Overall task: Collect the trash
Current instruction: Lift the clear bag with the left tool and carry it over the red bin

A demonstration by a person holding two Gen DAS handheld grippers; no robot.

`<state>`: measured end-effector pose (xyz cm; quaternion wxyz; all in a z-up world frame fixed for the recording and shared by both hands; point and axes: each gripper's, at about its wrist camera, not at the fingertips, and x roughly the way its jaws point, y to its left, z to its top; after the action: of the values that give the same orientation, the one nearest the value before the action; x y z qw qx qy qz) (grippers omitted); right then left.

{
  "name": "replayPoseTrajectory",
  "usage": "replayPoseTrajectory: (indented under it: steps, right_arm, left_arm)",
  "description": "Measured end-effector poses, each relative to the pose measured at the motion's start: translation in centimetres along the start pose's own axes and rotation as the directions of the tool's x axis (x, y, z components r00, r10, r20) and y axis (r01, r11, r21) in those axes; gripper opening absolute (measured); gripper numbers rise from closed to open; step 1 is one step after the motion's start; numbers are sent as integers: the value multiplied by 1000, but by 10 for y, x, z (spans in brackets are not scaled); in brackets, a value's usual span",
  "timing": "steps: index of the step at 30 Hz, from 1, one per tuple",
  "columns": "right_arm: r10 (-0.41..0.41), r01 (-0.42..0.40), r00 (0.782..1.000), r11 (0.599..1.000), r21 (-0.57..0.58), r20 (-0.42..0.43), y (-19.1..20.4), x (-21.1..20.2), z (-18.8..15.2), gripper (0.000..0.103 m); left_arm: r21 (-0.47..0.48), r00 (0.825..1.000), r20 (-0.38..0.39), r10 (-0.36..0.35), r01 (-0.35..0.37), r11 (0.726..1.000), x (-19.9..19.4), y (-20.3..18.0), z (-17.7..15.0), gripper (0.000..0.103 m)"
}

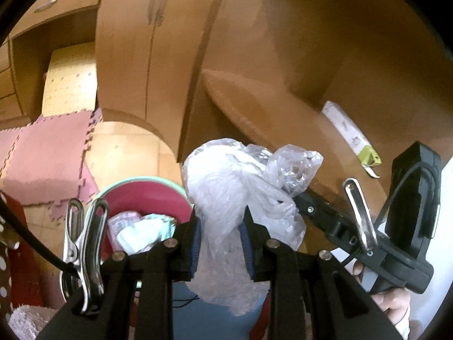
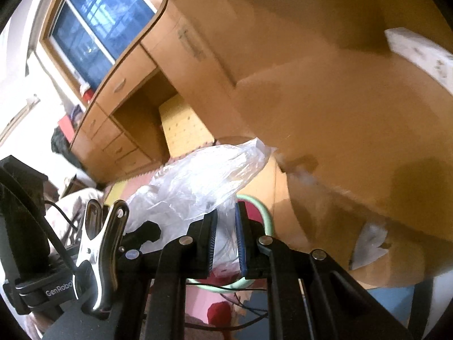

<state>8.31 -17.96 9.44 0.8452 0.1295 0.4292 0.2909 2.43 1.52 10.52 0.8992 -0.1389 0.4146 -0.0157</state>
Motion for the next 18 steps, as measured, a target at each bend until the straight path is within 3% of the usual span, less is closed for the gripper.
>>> replayPoseTrajectory:
  steps: [13,18]
  right_arm:
    - [-58,51,988,997,-52,-144,18,77,-24,15]
    - [-84,77,978,996,-46,-188,14,100,-32,16]
  left_arm:
    - [-93,997,-77,19,-26,995,41,67,-20,26]
    - [-82,995,-96,41,-49,995,59,80,-24,26]
